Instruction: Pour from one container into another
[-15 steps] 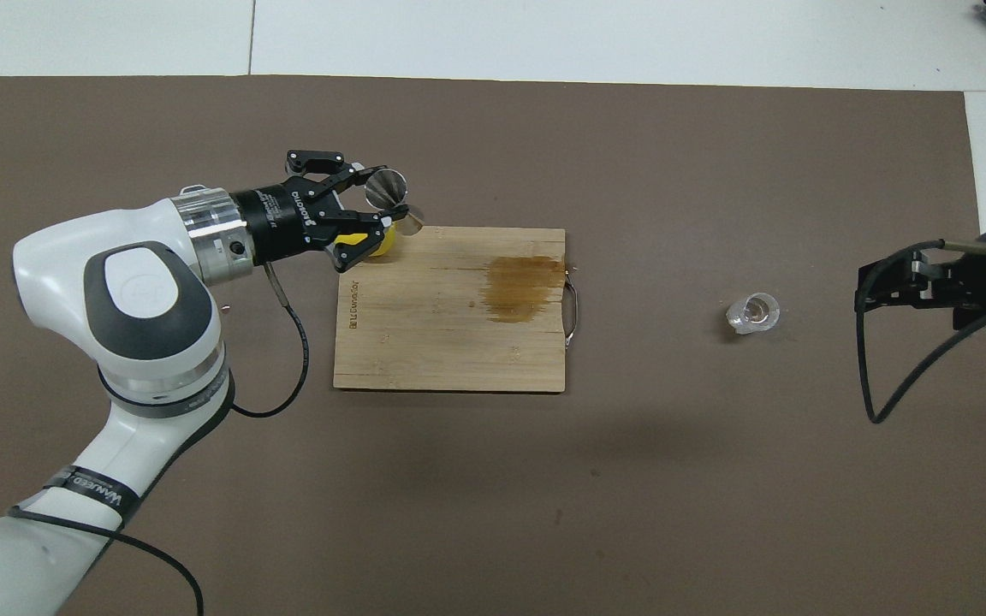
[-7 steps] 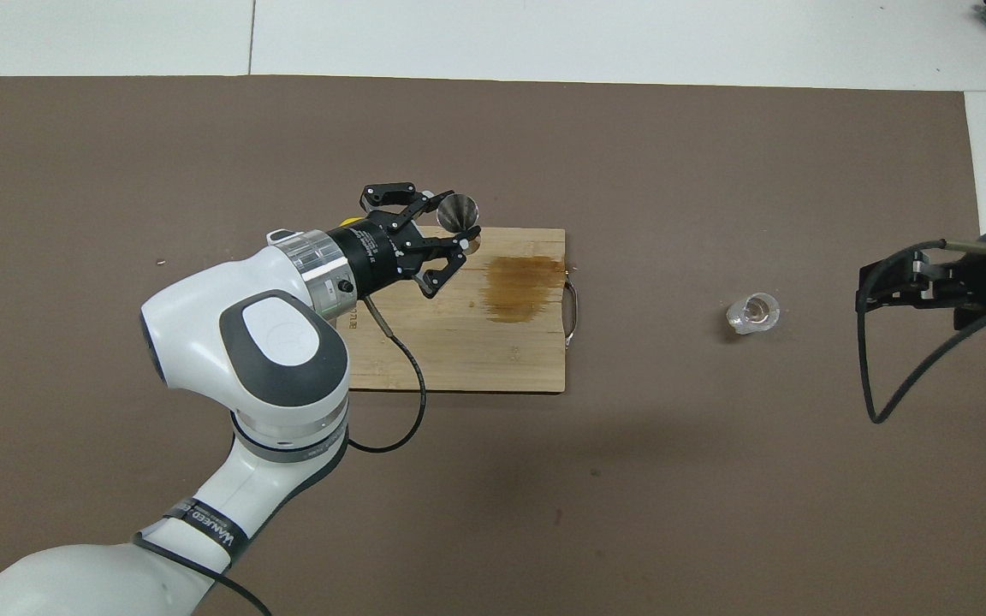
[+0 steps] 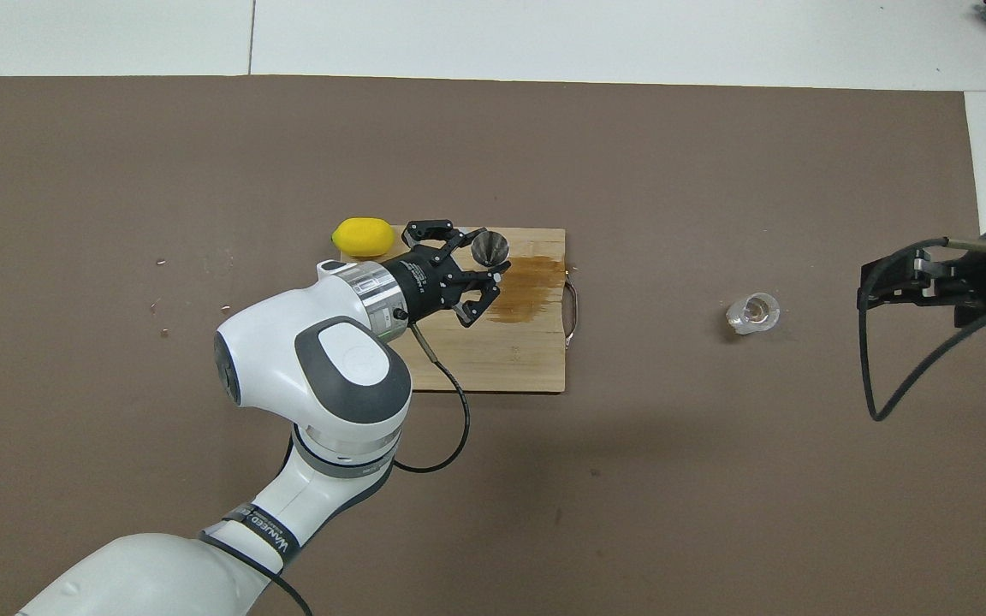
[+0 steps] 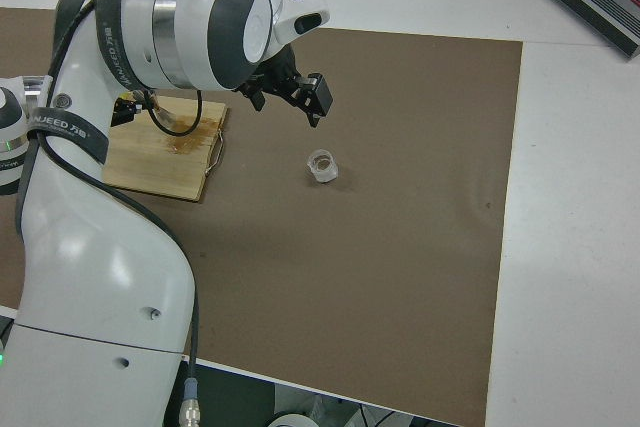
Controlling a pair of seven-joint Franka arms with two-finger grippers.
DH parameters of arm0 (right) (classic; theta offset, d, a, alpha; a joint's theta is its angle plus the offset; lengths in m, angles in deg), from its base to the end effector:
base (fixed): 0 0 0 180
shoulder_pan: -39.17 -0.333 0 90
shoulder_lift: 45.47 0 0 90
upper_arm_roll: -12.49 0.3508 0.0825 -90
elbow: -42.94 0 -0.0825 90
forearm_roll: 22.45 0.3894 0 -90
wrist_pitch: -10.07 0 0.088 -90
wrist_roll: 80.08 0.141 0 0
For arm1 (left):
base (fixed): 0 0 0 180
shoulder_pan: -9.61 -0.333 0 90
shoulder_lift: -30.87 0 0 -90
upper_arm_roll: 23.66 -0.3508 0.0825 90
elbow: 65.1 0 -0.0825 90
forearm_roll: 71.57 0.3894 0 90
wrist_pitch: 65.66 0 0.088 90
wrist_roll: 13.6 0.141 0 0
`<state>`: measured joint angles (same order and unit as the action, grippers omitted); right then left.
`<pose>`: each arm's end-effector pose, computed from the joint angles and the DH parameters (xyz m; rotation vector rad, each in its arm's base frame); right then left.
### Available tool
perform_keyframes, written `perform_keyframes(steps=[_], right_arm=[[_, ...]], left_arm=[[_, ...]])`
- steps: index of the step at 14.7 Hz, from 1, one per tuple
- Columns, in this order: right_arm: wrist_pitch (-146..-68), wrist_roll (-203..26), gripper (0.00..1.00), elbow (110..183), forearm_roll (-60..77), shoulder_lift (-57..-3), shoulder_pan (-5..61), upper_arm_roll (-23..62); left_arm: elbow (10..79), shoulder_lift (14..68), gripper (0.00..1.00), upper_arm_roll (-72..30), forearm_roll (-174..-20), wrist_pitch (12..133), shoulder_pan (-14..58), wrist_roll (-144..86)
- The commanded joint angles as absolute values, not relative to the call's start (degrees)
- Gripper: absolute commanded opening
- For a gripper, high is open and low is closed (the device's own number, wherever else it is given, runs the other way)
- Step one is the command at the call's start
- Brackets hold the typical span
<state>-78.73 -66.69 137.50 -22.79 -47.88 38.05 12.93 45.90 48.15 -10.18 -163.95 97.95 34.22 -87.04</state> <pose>0.5393 0.0139 0.6089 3.1099 -0.3221 -0.0894 0.5555 -0.3668 0.3684 1.0790 1.9535 -0.6187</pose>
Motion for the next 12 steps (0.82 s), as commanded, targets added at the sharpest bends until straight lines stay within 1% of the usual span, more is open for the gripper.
perform_keyframes(steps=[1, 3, 7, 11, 12], right_arm=[[-80.19, -64.44, 0.96, 138.04, -23.24, -48.20, 38.29, 13.01], [-80.19, -61.03, 0.95, 137.95, -23.15, -48.11, 38.29, 13.01], [-80.28, -50.67, 0.95, 138.04, -21.24, -47.41, 38.55, 12.93], [-82.04, -42.04, 0.95, 138.04, -17.00, -45.39, 41.28, 12.92], [-82.21, -38.02, 0.89, 138.04, -16.04, -44.69, 41.54, 12.92]], left_arm=[[45.64, 48.18, 0.00, -10.83, -166.23, 99.40, 36.06, -85.50], [45.38, 48.44, 0.00, -10.83, -166.85, 100.88, 37.46, -85.41], [44.67, 49.50, 0.00, -10.83, -166.94, 101.33, 37.64, -85.32], [44.76, 49.85, 0.00, -10.83, -167.02, 102.30, 37.65, -85.32], [44.76, 49.85, 0.00, -10.83, -167.02, 102.38, 37.65, -85.32]])
